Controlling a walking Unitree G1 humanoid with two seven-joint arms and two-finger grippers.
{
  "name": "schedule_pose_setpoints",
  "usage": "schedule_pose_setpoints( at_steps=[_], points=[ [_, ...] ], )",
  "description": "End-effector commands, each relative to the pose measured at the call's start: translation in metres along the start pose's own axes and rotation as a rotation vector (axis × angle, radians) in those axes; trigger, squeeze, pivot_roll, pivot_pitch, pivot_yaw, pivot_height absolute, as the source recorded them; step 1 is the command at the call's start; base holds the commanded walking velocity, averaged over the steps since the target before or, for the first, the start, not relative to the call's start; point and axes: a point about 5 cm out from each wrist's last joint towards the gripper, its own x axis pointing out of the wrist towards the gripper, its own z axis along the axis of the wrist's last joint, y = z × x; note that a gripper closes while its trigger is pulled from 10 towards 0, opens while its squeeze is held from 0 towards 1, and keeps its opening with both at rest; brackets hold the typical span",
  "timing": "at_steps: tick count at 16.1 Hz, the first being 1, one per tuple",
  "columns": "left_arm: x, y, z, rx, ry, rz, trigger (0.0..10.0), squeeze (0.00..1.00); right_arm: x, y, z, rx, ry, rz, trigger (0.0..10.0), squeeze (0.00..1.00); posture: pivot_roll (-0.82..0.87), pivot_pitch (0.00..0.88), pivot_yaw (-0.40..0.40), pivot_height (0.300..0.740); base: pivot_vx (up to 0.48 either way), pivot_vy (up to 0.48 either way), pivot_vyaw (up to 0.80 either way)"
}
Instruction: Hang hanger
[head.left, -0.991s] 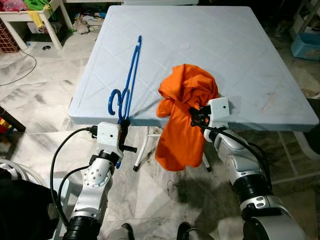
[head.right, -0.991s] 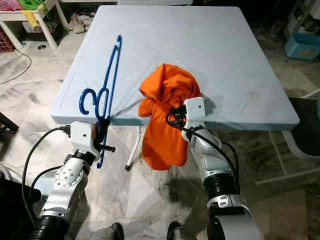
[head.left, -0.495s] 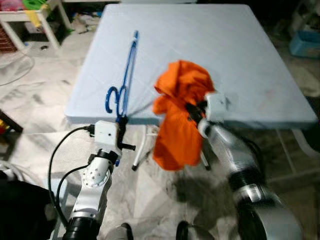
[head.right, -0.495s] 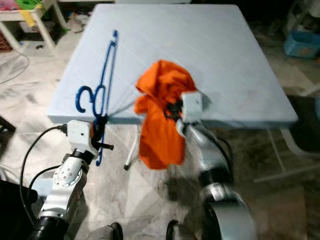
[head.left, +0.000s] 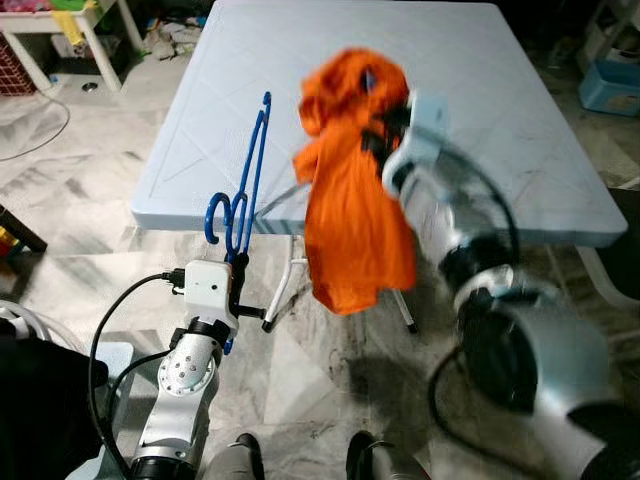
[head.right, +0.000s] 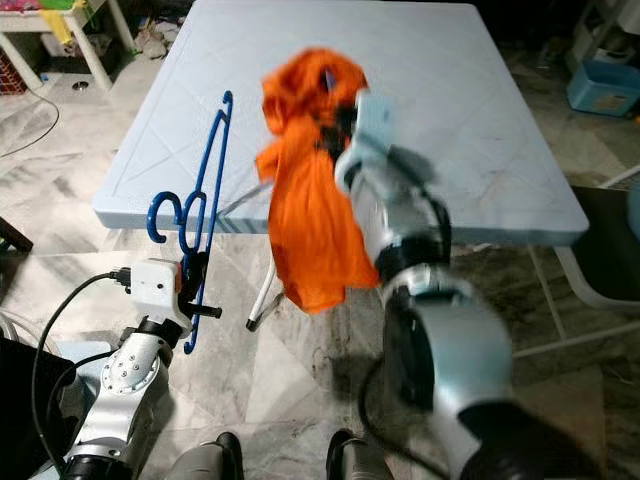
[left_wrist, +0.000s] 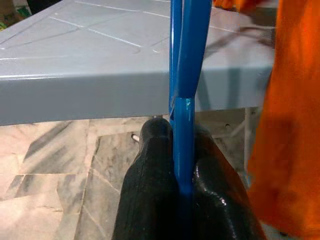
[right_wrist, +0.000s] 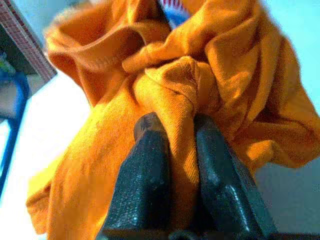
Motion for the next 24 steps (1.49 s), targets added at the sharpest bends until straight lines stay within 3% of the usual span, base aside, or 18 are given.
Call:
schedule_pose_setpoints(
  at_steps=[1,4,5,6,7,8,10,11,12,13,16,17,19,21,22,24],
  points=[
    [-0.003,0.004,-0.004,0.010,0.029,0.021,10.0,0.00,0.001,0.000,0.013,0.011,-0.050,-0.012,0.0,0.00,0.14,0.203,-0.043,0.740,0.000,0.000,0.00],
    [-0.003,0.004,-0.004,0.010,0.029,0.021,10.0,0.00,0.001,0.000,0.013,0.011,-0.050,-0.012,0.0,0.00,0.14,0.203,-0.043,0.740,0.000,0.000,0.00],
    [-0.005,0.007,-0.003,0.019,0.027,0.029,10.0,0.00,0.002,-0.006,0.070,0.029,-0.244,-0.074,0.0,0.00,0.17,0.216,-0.047,0.740,0.000,0.000,0.00],
    [-0.009,0.010,-0.002,0.031,0.025,0.048,10.0,0.00,-0.011,-0.013,0.145,0.063,-0.528,-0.149,0.0,0.00,0.18,0.219,-0.051,0.740,0.000,0.000,0.00],
    [-0.013,0.012,-0.002,0.035,0.025,0.064,10.0,0.00,-0.018,-0.011,0.166,-0.015,-0.624,-0.155,0.0,0.00,0.19,0.221,-0.056,0.740,0.000,0.000,0.00],
    [-0.015,0.012,-0.003,0.032,0.030,0.073,10.0,0.00,-0.015,-0.008,0.158,-0.114,-0.602,-0.128,0.0,0.00,0.19,0.221,-0.059,0.740,0.000,0.000,0.00],
    [-0.015,0.010,-0.004,0.029,0.032,0.071,10.0,0.00,-0.010,-0.008,0.136,-0.197,-0.519,-0.112,0.0,0.00,0.19,0.219,-0.061,0.740,0.000,0.000,0.00],
    [-0.015,0.007,-0.004,0.024,0.034,0.065,10.0,0.00,-0.005,-0.009,0.108,-0.243,-0.426,-0.076,5.2,0.00,0.18,0.218,-0.058,0.740,0.000,0.000,0.00],
    [-0.013,0.005,-0.003,0.022,0.035,0.057,10.0,0.00,-0.003,-0.010,0.087,-0.295,-0.365,-0.044,10.0,1.00,0.17,0.219,-0.055,0.740,0.000,0.000,0.00],
    [-0.012,0.005,-0.003,0.021,0.035,0.054,10.0,0.00,-0.003,-0.010,0.072,-0.337,-0.315,-0.015,10.0,1.00,0.17,0.219,-0.054,0.740,0.000,0.000,0.00],
    [-0.007,0.004,-0.003,0.020,0.039,0.037,10.0,0.00,-0.012,-0.027,-0.008,-0.357,-0.007,0.127,10.0,1.00,0.14,0.218,-0.035,0.740,0.000,0.000,0.00],
    [-0.007,0.003,-0.003,0.020,0.040,0.033,10.0,0.00,-0.014,-0.030,-0.017,-0.361,0.035,0.144,10.0,1.00,0.13,0.217,-0.032,0.740,0.000,0.000,0.00],
    [-0.003,0.000,-0.003,0.020,0.043,0.008,10.0,0.00,-0.030,-0.053,-0.050,-0.379,0.183,0.164,10.0,1.00,0.11,0.215,-0.017,0.740,0.000,0.000,0.00],
    [-0.001,0.000,-0.003,0.021,0.046,-0.004,10.0,0.00,-0.035,-0.060,-0.059,-0.401,0.235,0.190,10.0,1.00,0.10,0.213,-0.007,0.740,0.000,0.000,0.00],
    [0.001,-0.002,-0.003,0.023,0.046,-0.014,10.0,0.00,-0.040,-0.062,-0.065,-0.462,0.269,0.233,10.0,1.00,0.09,0.212,-0.004,0.740,0.000,0.000,0.00],
    [0.003,-0.002,-0.003,0.023,0.046,-0.018,10.0,0.00,-0.040,-0.066,-0.060,-0.523,0.224,0.216,10.0,1.00,0.08,0.205,-0.001,0.740,0.000,0.000,0.00]
  ],
)
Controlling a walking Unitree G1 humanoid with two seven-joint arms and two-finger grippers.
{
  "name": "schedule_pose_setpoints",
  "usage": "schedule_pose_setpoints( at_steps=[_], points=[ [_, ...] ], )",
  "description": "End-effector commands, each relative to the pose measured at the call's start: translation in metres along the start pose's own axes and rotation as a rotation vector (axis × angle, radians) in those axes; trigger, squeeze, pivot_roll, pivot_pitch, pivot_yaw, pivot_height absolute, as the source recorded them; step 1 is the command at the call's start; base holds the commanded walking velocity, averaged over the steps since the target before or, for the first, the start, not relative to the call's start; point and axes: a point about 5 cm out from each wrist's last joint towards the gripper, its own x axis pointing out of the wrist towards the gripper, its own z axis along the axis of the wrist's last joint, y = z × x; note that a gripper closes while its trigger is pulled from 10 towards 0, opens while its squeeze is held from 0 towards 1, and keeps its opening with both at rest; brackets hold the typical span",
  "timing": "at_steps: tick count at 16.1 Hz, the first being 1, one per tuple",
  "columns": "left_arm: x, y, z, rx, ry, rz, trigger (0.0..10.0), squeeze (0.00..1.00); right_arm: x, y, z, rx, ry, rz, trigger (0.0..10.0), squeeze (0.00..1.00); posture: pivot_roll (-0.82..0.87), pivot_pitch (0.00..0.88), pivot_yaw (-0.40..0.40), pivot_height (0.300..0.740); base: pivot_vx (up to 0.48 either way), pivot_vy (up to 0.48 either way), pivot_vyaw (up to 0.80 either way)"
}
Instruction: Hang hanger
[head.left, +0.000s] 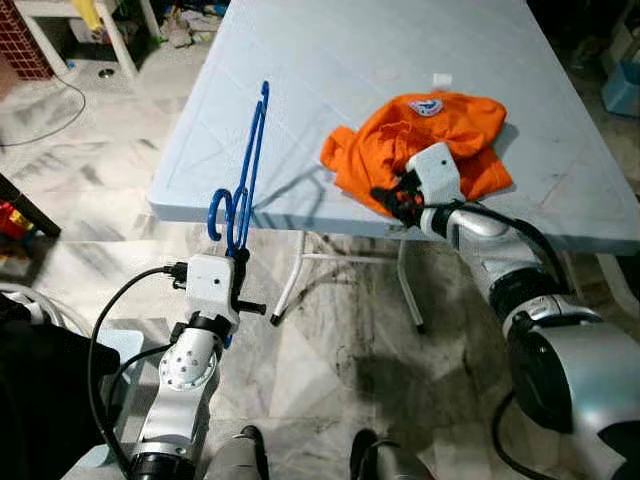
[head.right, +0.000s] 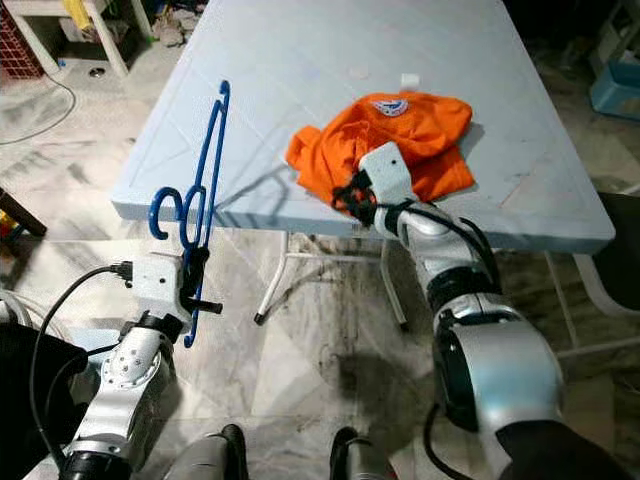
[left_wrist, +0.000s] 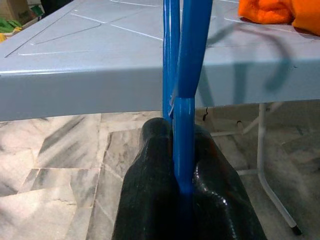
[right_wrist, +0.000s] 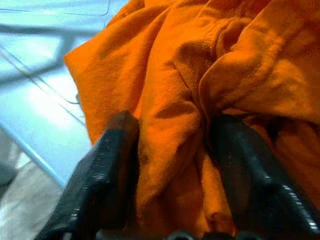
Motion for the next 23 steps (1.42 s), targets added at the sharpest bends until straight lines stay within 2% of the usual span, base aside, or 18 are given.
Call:
schedule_pose_setpoints(
  at_steps=[1,2,3,4,7,8,10,13,14,16,17,18,23],
  points=[
    [-0.001,0.000,-0.008,0.003,0.042,-0.013,10.0,0.00,-0.004,-0.006,-0.001,-0.043,-0.030,-0.043,10.0,1.00,0.07,0.202,0.000,0.740,0.000,0.000,0.00],
    [0.000,-0.001,-0.008,0.002,0.041,-0.013,10.0,0.00,-0.007,-0.010,0.009,-0.061,-0.127,-0.086,10.0,1.00,0.07,0.198,0.000,0.740,0.000,0.000,0.00],
    [0.002,-0.002,-0.009,0.002,0.040,-0.014,10.0,0.00,-0.011,-0.013,0.016,-0.038,-0.225,-0.118,10.0,1.00,0.06,0.193,-0.002,0.740,0.000,0.000,0.00],
    [0.003,-0.004,-0.009,0.000,0.039,-0.015,10.0,0.00,-0.015,-0.015,0.019,-0.034,-0.284,-0.153,10.0,1.00,0.05,0.188,-0.003,0.740,0.000,0.000,0.00],
    [0.005,-0.006,-0.009,-0.008,0.034,-0.017,10.0,0.00,-0.027,-0.025,0.016,0.034,-0.370,-0.286,10.0,1.00,0.04,0.184,-0.007,0.740,0.000,0.000,0.00],
    [0.006,-0.007,-0.010,-0.009,0.033,-0.016,10.0,0.00,-0.032,-0.027,0.007,0.067,-0.359,-0.306,10.0,1.00,0.04,0.183,-0.007,0.740,0.000,0.000,0.00],
    [0.005,-0.006,-0.010,-0.011,0.032,-0.015,10.0,0.00,-0.037,-0.026,0.002,0.114,-0.366,-0.248,10.0,1.00,0.04,0.184,-0.007,0.740,0.000,0.000,0.00],
    [0.004,-0.004,-0.011,-0.016,0.034,-0.018,10.0,0.00,-0.050,-0.017,-0.013,0.158,-0.350,-0.064,10.0,1.00,0.04,0.181,-0.005,0.740,0.000,0.000,0.00],
    [0.004,-0.005,-0.012,-0.019,0.036,-0.027,10.0,0.00,-0.060,-0.008,-0.026,0.180,-0.318,0.071,10.0,1.00,0.03,0.181,-0.002,0.740,0.000,0.000,0.00],
    [0.005,-0.006,-0.012,-0.022,0.037,-0.039,10.0,0.00,-0.064,0.001,-0.032,0.214,-0.292,0.180,10.0,1.00,0.03,0.180,0.004,0.740,0.000,0.000,0.00],
    [0.006,-0.008,-0.012,-0.023,0.035,-0.051,10.0,0.00,-0.063,0.006,-0.035,0.222,-0.265,0.240,10.0,1.00,0.03,0.181,0.005,0.740,0.000,0.000,0.00],
    [0.006,-0.008,-0.012,-0.023,0.035,-0.053,10.0,0.00,-0.063,0.007,-0.035,0.227,-0.263,0.249,10.0,1.00,0.03,0.181,0.005,0.740,0.000,0.000,0.00],
    [0.004,-0.006,-0.011,-0.022,0.032,-0.050,10.0,0.00,-0.028,0.034,-0.015,0.337,-0.275,0.392,10.0,1.00,0.06,0.186,0.003,0.740,0.000,0.000,0.00]
  ],
)
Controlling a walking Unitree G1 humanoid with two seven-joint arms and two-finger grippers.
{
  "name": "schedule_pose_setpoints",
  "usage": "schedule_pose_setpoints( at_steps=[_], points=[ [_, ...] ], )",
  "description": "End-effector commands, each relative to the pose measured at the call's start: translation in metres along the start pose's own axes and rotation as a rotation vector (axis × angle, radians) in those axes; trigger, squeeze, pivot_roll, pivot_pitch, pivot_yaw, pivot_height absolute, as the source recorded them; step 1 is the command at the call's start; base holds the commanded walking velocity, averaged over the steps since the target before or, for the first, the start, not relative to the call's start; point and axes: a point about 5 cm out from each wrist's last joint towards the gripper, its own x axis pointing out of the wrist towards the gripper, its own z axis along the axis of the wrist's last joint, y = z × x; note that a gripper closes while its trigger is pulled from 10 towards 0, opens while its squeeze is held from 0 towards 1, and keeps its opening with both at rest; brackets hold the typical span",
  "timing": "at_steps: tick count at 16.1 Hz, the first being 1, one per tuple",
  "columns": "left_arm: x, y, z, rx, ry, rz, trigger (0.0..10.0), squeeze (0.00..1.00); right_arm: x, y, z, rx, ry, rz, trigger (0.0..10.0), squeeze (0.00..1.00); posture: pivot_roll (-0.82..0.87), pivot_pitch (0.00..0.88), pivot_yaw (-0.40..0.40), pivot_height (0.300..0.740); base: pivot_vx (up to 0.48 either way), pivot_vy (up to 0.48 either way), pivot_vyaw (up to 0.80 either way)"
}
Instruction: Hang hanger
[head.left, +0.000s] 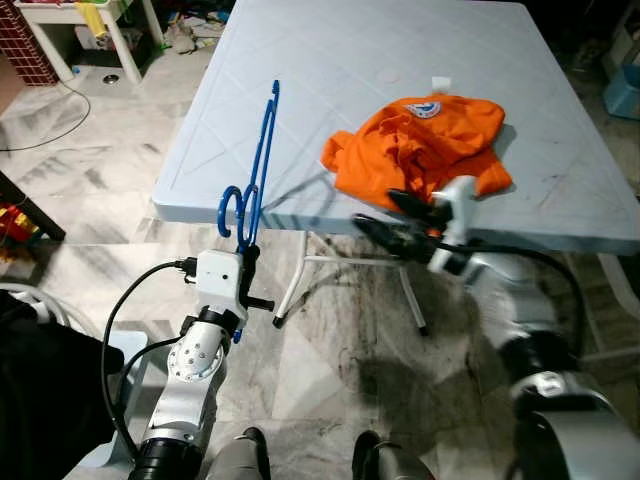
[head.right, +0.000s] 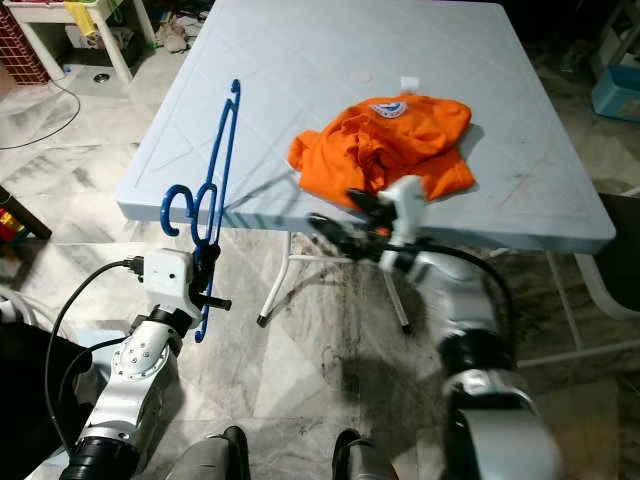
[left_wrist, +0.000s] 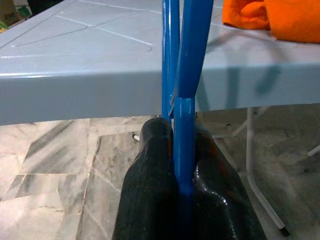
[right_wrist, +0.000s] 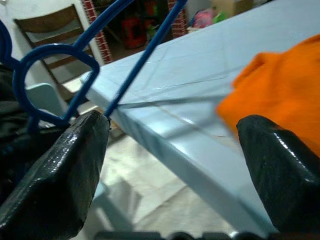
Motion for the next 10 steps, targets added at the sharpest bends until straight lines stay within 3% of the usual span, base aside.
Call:
schedule_pose_setpoints(
  at_steps=[1,5,9,10],
  points=[
    [-0.005,0.001,-0.008,0.000,0.041,0.005,10.0,0.00,0.004,0.002,-0.002,0.019,0.019,0.017,10.0,1.00,0.07,0.187,0.003,0.740,0.000,0.000,0.00],
    [-0.011,0.005,-0.009,0.005,0.045,0.023,10.0,0.00,0.031,0.004,-0.001,-0.035,0.104,-0.036,10.0,0.99,0.10,0.201,-0.008,0.740,0.000,0.000,0.00],
    [-0.013,0.007,-0.008,0.007,0.044,0.037,10.0,0.00,0.041,-0.009,0.008,-0.208,0.223,-0.235,10.0,0.98,0.11,0.202,-0.018,0.740,0.000,0.000,0.00],
    [-0.013,0.007,-0.008,0.007,0.044,0.043,10.0,0.00,0.040,-0.021,0.017,-0.280,0.244,-0.381,10.0,0.99,0.11,0.199,-0.021,0.740,0.000,0.000,0.00]
  ],
)
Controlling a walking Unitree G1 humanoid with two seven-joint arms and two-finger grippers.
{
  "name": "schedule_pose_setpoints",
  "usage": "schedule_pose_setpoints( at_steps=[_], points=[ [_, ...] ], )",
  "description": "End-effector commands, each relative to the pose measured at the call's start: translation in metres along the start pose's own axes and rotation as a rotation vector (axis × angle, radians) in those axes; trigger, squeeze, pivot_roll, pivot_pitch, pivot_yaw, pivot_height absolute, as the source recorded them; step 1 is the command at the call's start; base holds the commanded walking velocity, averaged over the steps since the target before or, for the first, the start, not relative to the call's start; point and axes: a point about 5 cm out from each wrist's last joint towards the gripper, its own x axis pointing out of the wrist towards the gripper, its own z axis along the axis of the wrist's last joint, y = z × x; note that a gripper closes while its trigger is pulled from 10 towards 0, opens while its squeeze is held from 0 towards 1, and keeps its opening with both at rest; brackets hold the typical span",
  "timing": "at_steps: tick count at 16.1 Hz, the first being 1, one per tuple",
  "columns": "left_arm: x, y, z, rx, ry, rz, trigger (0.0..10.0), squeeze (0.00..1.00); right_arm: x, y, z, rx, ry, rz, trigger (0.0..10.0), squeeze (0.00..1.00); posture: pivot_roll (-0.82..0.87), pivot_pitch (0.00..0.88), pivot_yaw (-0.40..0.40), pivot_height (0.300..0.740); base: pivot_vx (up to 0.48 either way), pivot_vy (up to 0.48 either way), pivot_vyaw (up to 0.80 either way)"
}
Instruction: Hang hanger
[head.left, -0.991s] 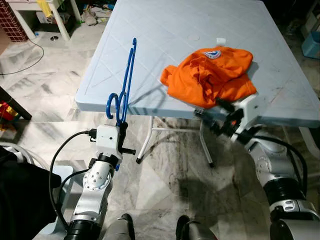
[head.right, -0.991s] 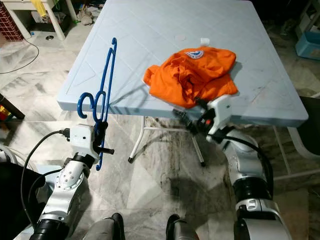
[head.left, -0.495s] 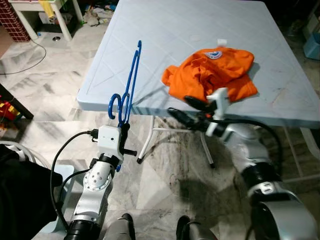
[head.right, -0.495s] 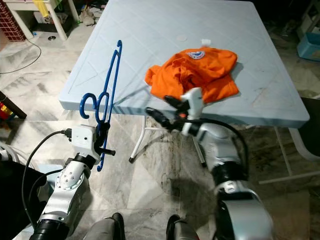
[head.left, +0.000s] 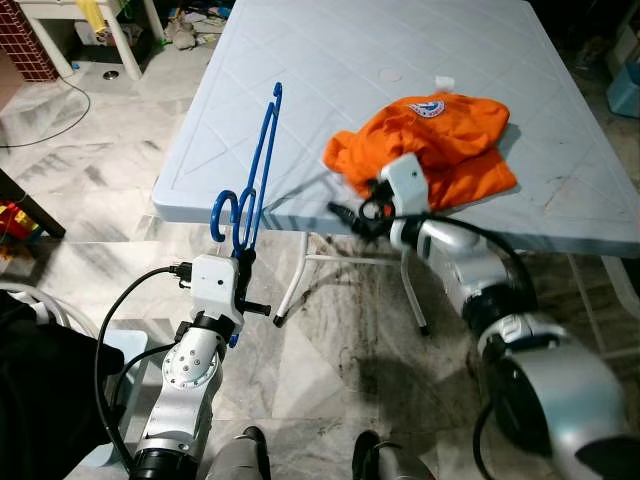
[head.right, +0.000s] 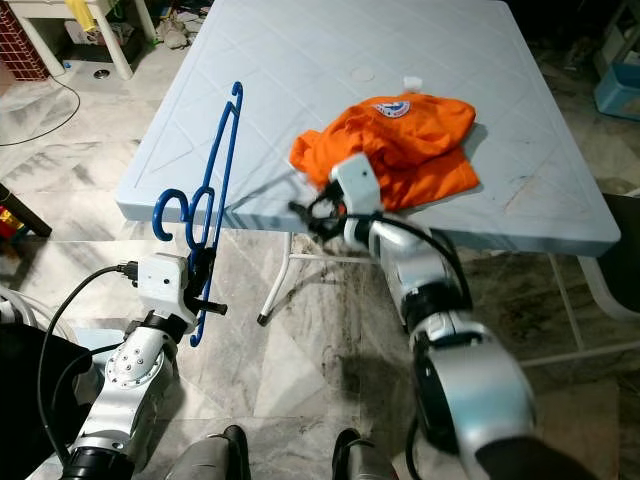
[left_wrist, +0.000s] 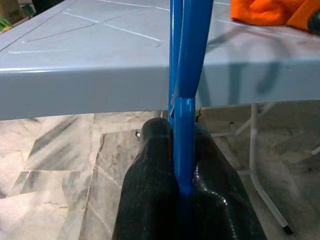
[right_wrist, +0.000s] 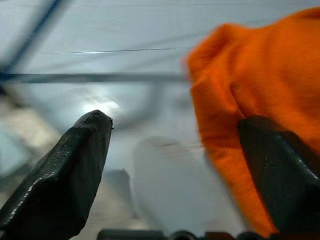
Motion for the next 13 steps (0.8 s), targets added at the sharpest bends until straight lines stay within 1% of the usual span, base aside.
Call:
schedule_pose_setpoints(
  at_steps=[1,3,4,5,7,8,9,10,11,13],
  points=[
    [-0.005,0.004,-0.008,0.005,0.044,0.027,10.0,0.00,-0.002,-0.016,0.008,-0.068,0.001,-0.141,10.0,0.99,0.11,0.199,-0.021,0.740,0.000,0.000,0.00],
    [-0.004,0.004,-0.007,0.009,0.040,0.036,10.0,0.00,-0.005,-0.033,0.025,-0.083,-0.065,-0.305,10.0,0.99,0.11,0.197,-0.024,0.740,0.000,0.000,0.00],
    [-0.003,0.004,-0.007,0.009,0.041,0.037,10.0,0.00,-0.005,-0.036,0.036,-0.080,-0.125,-0.341,10.0,0.98,0.11,0.197,-0.025,0.740,0.000,0.000,0.00],
    [-0.003,0.004,-0.007,0.009,0.041,0.039,10.0,0.00,-0.005,-0.038,0.048,-0.055,-0.188,-0.361,10.0,0.98,0.10,0.196,-0.025,0.740,0.000,0.000,0.00],
    [-0.002,0.002,-0.007,0.007,0.040,0.038,10.0,0.00,-0.002,-0.033,0.059,0.015,-0.266,-0.306,10.0,0.96,0.10,0.195,-0.027,0.740,0.000,0.000,0.00],
    [-0.001,0.001,-0.007,0.004,0.039,0.038,10.0,0.00,0.001,-0.021,0.057,0.025,-0.292,-0.187,10.0,0.60,0.10,0.195,-0.029,0.740,0.000,0.000,0.00],
    [-0.001,0.000,-0.007,0.002,0.040,0.038,10.0,0.00,0.001,-0.014,0.052,0.013,-0.297,-0.111,10.0,0.41,0.09,0.194,-0.029,0.740,0.000,0.000,0.00],
    [-0.002,0.000,-0.008,0.000,0.040,0.039,10.0,0.00,0.000,-0.009,0.048,-0.002,-0.301,-0.039,10.0,0.07,0.09,0.193,-0.029,0.740,0.000,0.000,0.00],
    [-0.001,0.000,-0.009,-0.002,0.043,0.037,10.0,0.00,-0.006,-0.001,0.034,-0.037,-0.306,0.093,10.0,0.00,0.07,0.189,-0.025,0.740,0.000,0.000,0.00],
    [0.001,-0.002,-0.009,-0.004,0.044,0.025,10.0,0.00,-0.013,-0.002,0.026,-0.053,-0.311,0.113,10.0,0.00,0.05,0.186,-0.021,0.740,0.000,0.000,0.00]
  ],
)
